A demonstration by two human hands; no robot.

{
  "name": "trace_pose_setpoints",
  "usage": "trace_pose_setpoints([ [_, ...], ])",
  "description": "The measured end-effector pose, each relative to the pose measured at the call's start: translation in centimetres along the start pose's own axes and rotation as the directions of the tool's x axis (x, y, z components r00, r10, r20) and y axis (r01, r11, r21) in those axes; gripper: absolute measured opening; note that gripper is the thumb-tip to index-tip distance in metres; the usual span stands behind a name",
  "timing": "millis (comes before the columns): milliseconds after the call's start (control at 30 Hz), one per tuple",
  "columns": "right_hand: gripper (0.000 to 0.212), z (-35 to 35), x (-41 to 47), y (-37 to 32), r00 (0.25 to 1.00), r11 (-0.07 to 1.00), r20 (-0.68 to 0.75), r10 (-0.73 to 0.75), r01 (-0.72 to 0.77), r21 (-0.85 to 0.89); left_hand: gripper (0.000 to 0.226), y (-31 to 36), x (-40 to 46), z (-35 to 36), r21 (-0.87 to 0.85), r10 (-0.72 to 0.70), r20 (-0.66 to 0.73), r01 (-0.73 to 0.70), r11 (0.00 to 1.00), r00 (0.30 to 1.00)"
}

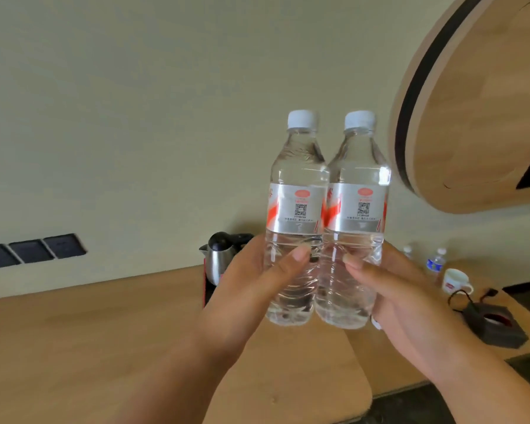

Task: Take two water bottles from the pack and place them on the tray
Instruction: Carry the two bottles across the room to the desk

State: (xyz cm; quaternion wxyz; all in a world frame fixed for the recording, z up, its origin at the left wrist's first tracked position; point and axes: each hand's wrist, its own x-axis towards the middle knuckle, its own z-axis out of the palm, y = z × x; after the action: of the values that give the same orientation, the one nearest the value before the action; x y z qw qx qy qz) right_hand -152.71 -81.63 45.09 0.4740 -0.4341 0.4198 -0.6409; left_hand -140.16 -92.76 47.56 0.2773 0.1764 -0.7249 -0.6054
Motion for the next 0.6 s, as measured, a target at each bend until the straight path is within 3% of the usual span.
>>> trace_pose_setpoints([
  [33, 0.041, -2.6, 2.2, -2.5, 0.998, 0.996, 0.059, -0.02, 0.025, -0.087, 0.032, 0.3, 0.8, 0.0, 0.022, -0.013, -0.048, 0.014, 1.0, 0.999],
  [67, 0.04, -5.3, 2.2, -4.2, 0.996, 0.997, 0.067, -0.056, 0.06, -0.054, 0.037, 0.6, 1.6, 0.0, 0.013, -0.029, -0.088, 0.03, 0.999, 0.996],
  [167, 0.044, -9.2, 5.6, -5.4, 0.997, 0.971, 0.072, -0.041, 0.057, -0.234, 0.037, 1.1, 3.2, 0.2, 0.003, -0.039, -0.175, 0.04, 0.999, 0.984],
  [233, 0.044, -10.1, 6.9, -4.8, 0.988, 0.971, 0.152, -0.012, 0.048, -0.234, 0.037, 1.2, 3.8, 0.0, 0.014, -0.053, -0.196, 0.057, 0.998, 0.979],
  [433, 0.039, -11.8, 10.9, -4.7, 0.984, 0.925, 0.171, -0.048, 0.109, -0.364, 0.043, -0.1, 5.6, -2.4, 0.093, -0.106, -0.206, 0.127, 0.988, 0.973],
  [600, 0.046, -12.0, 13.9, -4.2, 0.986, 0.877, 0.167, 0.019, 0.063, -0.476, 0.045, -2.4, 7.6, -5.5, 0.209, -0.101, -0.19, 0.14, 0.968, 0.977],
])
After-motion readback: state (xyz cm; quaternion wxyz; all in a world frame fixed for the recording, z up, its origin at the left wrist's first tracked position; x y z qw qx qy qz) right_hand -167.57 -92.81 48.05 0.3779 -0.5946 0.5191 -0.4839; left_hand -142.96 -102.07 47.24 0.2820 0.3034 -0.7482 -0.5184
